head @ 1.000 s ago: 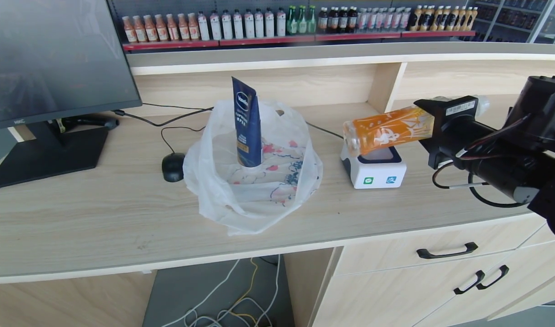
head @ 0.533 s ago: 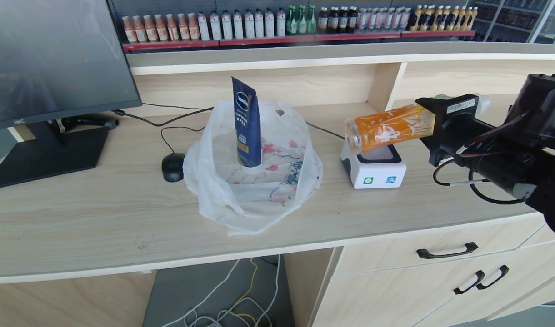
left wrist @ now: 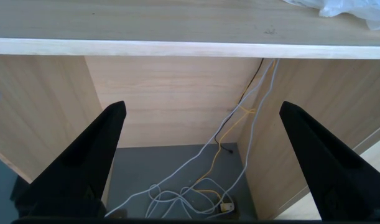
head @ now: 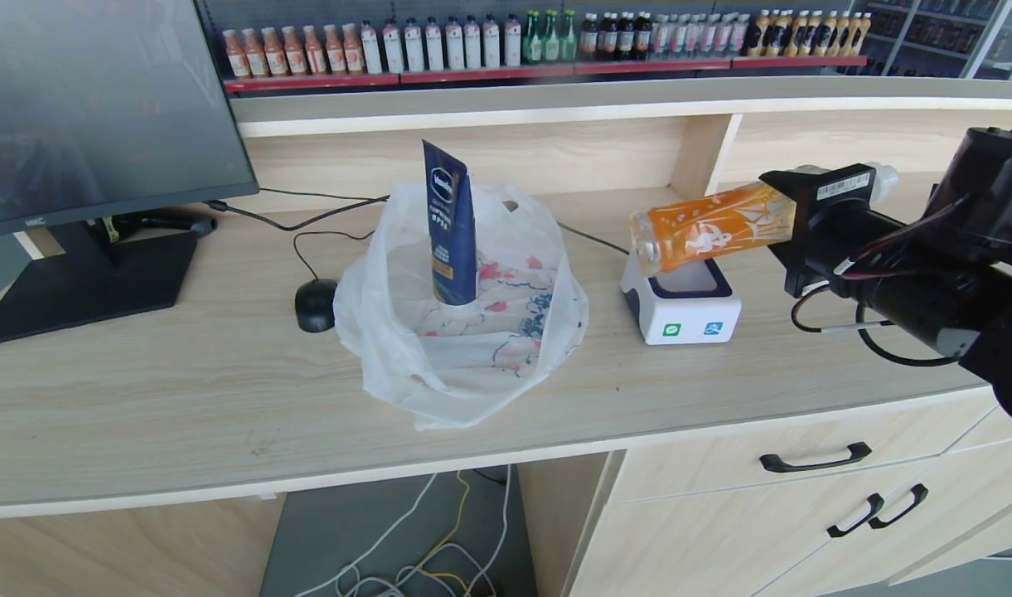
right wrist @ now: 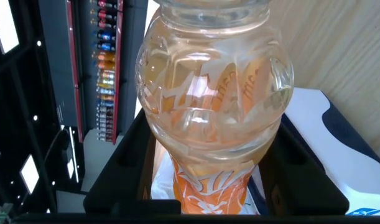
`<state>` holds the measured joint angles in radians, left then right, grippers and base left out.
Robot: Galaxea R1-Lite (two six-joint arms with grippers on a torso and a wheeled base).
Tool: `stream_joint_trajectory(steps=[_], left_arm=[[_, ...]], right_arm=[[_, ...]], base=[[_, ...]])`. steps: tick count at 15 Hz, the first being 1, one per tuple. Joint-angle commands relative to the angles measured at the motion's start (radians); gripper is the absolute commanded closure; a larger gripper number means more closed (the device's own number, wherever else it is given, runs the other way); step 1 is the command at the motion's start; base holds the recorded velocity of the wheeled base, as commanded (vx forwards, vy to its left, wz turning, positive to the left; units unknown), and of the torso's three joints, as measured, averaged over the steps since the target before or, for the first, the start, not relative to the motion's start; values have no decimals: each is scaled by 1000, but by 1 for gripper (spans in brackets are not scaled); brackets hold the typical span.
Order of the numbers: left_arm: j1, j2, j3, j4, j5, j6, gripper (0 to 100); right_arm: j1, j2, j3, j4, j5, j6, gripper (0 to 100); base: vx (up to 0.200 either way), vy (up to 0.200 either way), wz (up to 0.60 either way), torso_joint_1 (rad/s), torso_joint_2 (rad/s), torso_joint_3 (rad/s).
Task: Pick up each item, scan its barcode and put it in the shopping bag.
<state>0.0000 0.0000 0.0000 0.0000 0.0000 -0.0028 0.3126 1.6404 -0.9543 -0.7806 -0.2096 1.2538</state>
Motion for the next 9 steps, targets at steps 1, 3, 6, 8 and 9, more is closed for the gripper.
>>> stream_joint_trajectory(steps=[1,3,6,8,9], left_arm=[[0,0,0,0,0,0,0],[0,0,0,0,0,0,0],[0,0,0,0,0,0,0],[0,0,0,2,0,0,0],[0,0,0,0,0,0,0]], right_arm=[[0,-7,-11,1,-1,-8,100],[7,-22,-17,3,1,-77,100],[22,-36,-29,3,1,-166,100],[59,-51,-37,4,-1,-248,100],[82,-60,-37,4,-1,-300,100]], base=[[0,0,0,0,0,0],[0,0,0,0,0,0],[0,0,0,0,0,0],[0,0,0,0,0,0],[0,0,0,0,0,0]])
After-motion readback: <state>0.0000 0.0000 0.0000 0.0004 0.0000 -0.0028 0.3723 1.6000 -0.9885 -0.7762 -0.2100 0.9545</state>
